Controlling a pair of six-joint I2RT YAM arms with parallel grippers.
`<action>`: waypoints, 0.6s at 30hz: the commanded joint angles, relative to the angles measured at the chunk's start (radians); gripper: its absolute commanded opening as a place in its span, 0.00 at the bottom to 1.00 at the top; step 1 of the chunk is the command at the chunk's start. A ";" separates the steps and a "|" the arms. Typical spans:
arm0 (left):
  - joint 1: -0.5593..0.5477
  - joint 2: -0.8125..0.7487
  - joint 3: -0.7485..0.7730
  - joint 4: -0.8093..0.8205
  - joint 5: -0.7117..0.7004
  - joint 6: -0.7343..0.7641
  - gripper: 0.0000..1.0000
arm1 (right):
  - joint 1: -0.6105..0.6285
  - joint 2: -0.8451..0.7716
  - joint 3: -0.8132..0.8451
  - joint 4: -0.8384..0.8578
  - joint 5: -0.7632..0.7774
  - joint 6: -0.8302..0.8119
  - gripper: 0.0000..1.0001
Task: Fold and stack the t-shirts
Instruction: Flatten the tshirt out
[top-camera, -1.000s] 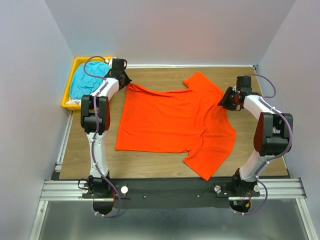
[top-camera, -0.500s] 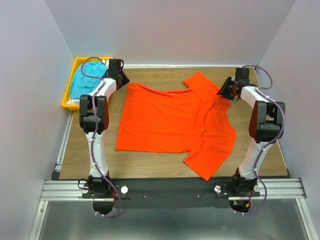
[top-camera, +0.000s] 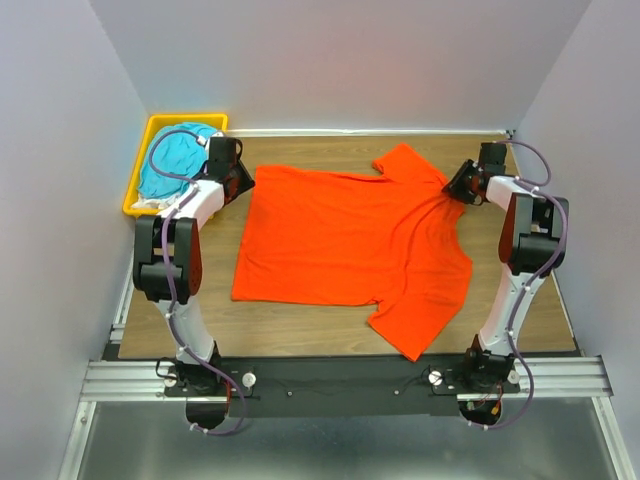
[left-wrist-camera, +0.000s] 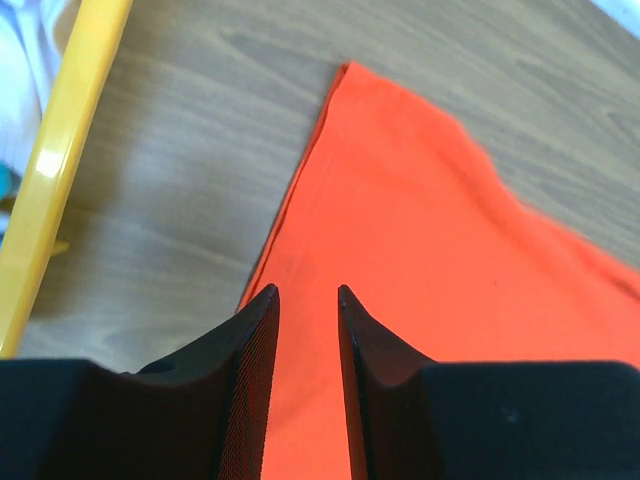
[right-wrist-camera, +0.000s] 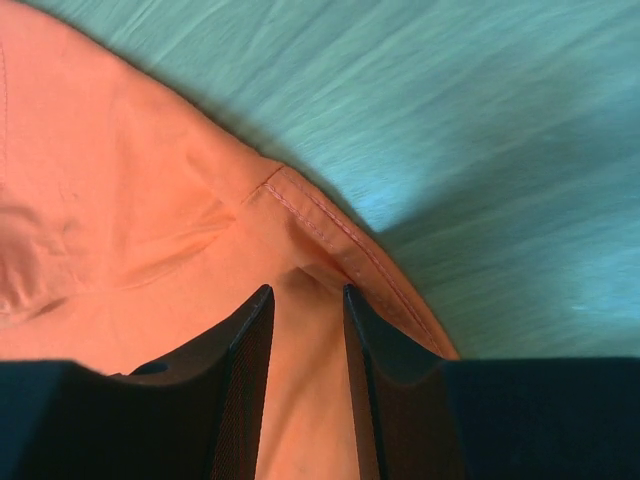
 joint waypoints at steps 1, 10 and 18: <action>-0.007 -0.056 -0.087 0.024 0.004 0.034 0.37 | -0.045 -0.026 -0.066 0.005 0.093 0.015 0.41; -0.033 -0.044 -0.105 0.030 0.034 0.077 0.36 | -0.052 -0.077 -0.020 0.005 -0.045 -0.050 0.43; -0.098 -0.042 -0.085 0.010 0.016 0.108 0.36 | 0.060 -0.020 0.123 0.053 -0.203 -0.032 0.42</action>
